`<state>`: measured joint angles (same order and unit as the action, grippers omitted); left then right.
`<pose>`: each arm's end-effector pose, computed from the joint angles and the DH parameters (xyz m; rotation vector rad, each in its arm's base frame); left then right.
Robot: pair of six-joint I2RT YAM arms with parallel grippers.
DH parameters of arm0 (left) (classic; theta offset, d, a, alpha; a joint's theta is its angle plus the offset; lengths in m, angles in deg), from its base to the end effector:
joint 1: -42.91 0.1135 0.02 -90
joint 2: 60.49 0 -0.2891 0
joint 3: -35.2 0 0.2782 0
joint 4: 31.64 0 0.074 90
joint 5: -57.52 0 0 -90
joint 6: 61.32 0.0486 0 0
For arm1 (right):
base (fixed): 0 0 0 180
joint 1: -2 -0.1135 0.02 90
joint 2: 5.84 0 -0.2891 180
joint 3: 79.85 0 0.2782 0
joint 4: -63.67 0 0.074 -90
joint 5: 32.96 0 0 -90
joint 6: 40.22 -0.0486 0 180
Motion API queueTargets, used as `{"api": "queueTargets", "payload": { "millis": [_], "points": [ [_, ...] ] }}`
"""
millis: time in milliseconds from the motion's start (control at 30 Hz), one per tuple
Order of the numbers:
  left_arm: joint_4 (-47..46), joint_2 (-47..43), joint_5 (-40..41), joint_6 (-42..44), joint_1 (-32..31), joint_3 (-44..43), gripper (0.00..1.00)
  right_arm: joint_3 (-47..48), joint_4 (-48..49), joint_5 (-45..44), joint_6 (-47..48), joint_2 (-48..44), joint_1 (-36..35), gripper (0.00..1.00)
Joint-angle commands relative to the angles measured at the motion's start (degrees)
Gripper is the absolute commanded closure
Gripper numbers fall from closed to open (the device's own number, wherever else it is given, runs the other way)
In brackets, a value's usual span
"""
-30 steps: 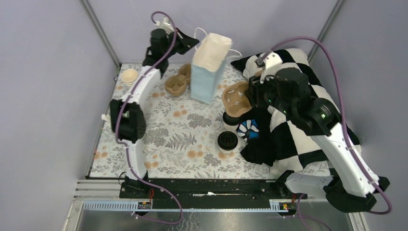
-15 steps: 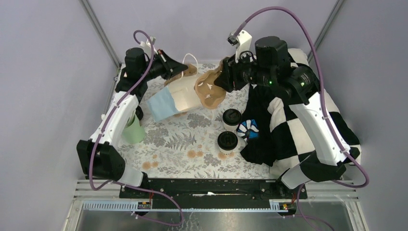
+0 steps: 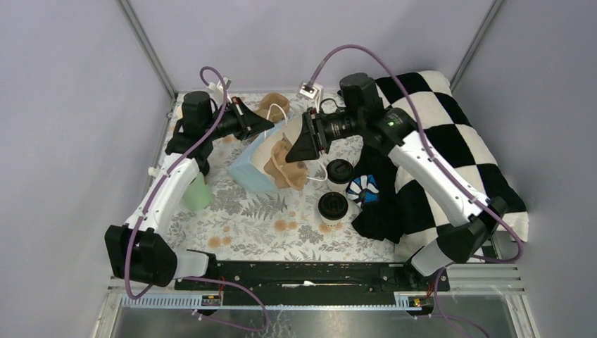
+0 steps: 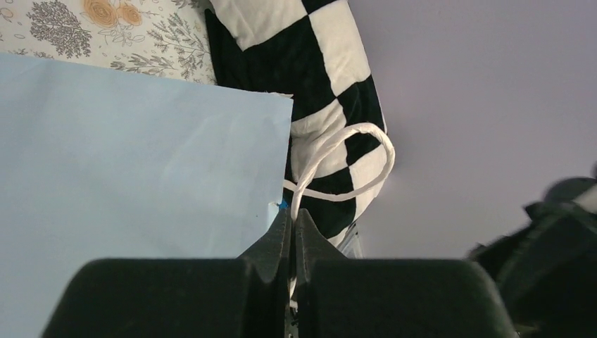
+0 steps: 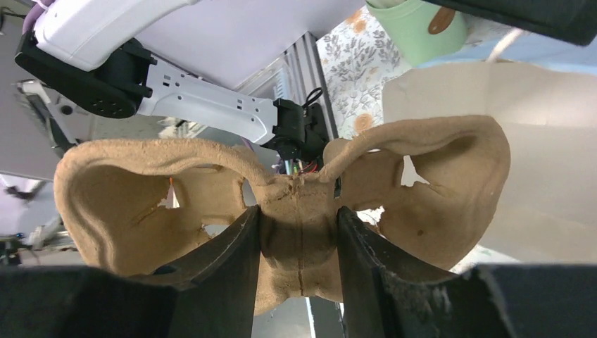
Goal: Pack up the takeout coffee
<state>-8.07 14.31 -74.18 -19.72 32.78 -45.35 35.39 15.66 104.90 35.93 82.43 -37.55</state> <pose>0.3152 -0.0892 0.3866 -0.1288 2.0362 -1.3537 0.2536 0.2562 0.4904 -1.0329 1.8036 1.4017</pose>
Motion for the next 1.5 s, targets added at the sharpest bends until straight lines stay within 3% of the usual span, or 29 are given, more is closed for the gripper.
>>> {"api": "queueTargets", "payload": {
  "millis": [0,533,767,967,1200,1467],
  "points": [
    [-1.1,-3.0,-1.3,1.6,0.1,0.9,1.0,-7.0,19.0,13.3,-5.2,-0.7,3.1,0.58],
    [2.4,-3.7,-1.1,3.8,-1.0,0.5,1.0,-16.0,24.2,17.6,9.3,9.1,6.1,0.59],
    [2.5,-3.9,-1.2,3.9,-1.1,0.9,1.0,-16.8,22.9,7.0,17.0,10.9,6.2,0.57],
    [3.0,-3.7,-1.1,4.3,-1.1,0.9,1.0,-23.5,34.2,-7.6,14.3,8.0,6.1,0.57],
    [3.1,-2.9,-1.1,4.3,-1.4,0.2,1.0,-23.3,37.1,-18.5,14.6,9.1,3.5,0.58],
    [4.4,-1.3,1.3,3.4,-2.3,-1.8,1.0,-27.9,43.8,-37.0,13.4,6.8,-3.0,0.57]
  ]
}}
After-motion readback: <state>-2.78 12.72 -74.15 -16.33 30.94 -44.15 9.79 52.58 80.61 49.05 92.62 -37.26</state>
